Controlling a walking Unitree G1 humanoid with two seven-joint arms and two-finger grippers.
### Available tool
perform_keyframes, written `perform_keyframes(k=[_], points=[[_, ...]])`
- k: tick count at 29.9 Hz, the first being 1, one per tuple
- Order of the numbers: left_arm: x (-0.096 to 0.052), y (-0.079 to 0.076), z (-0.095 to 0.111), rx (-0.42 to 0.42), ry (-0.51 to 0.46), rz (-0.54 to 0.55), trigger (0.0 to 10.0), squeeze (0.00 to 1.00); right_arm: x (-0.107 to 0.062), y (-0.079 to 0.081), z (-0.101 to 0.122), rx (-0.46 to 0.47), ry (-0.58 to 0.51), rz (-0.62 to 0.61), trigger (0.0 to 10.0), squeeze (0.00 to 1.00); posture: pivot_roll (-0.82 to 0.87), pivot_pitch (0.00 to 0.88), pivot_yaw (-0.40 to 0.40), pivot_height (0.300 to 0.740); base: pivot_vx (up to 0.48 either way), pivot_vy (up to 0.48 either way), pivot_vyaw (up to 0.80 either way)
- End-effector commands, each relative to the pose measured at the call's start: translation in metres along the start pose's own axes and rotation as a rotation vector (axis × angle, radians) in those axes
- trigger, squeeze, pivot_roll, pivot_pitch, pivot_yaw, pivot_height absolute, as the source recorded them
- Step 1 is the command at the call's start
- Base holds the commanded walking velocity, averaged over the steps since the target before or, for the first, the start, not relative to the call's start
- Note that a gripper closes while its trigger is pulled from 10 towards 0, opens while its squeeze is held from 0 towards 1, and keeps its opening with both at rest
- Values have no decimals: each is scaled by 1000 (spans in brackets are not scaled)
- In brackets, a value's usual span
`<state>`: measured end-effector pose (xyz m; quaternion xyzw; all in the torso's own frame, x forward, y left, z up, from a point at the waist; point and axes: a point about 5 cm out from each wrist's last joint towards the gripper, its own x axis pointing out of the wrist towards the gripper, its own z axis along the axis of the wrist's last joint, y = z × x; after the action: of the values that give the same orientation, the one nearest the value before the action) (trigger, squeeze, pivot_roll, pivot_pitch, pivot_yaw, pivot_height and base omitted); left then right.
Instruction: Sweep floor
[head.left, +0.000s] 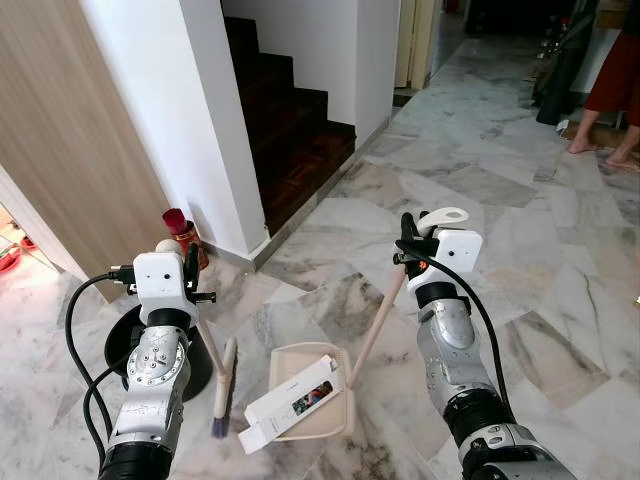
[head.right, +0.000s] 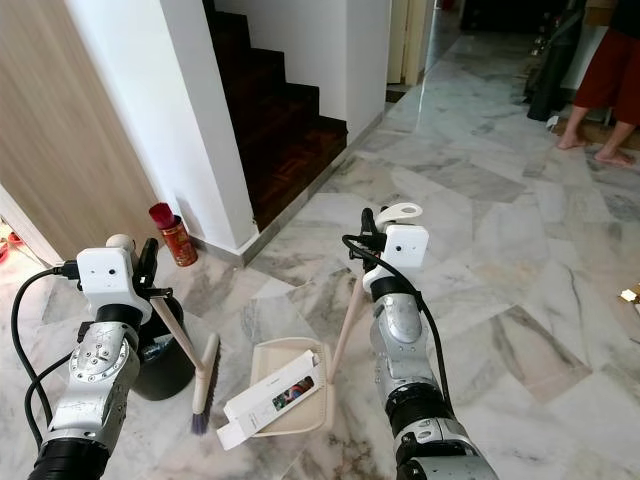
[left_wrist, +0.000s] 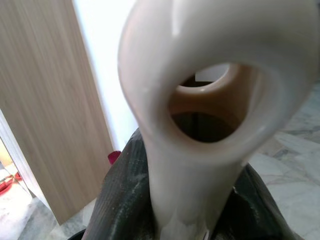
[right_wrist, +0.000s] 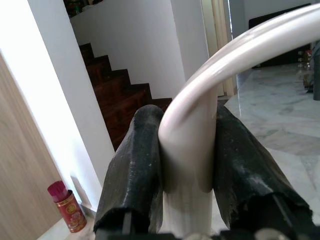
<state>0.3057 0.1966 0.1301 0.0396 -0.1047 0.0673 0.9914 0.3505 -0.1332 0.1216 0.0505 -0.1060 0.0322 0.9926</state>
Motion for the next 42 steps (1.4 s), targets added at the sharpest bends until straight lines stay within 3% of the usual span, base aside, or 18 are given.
perform_keyframes(k=[1, 13, 29, 42], points=[[3, 3, 14, 6, -73, 7, 10000, 0, 7, 5, 12, 14, -50, 11, 10000, 0, 54, 10, 117, 740, 0, 0, 0], [3, 2, 13, -3, -69, 4, 10000, 0, 6, 7, 12, -8, -53, 24, 10000, 0, 52, 5, 113, 740, 0, 0, 0], [6, -5, 9, -50, -82, 67, 10000, 0, 23, 1, 26, -55, -52, 90, 10000, 0, 18, 0, -13, 740, 0, 0, 0], [8, -10, 9, -68, -76, 44, 10000, 0, 21, 2, 24, -54, -54, 74, 10000, 0, 18, 0, 23, 740, 0, 208, 0]])
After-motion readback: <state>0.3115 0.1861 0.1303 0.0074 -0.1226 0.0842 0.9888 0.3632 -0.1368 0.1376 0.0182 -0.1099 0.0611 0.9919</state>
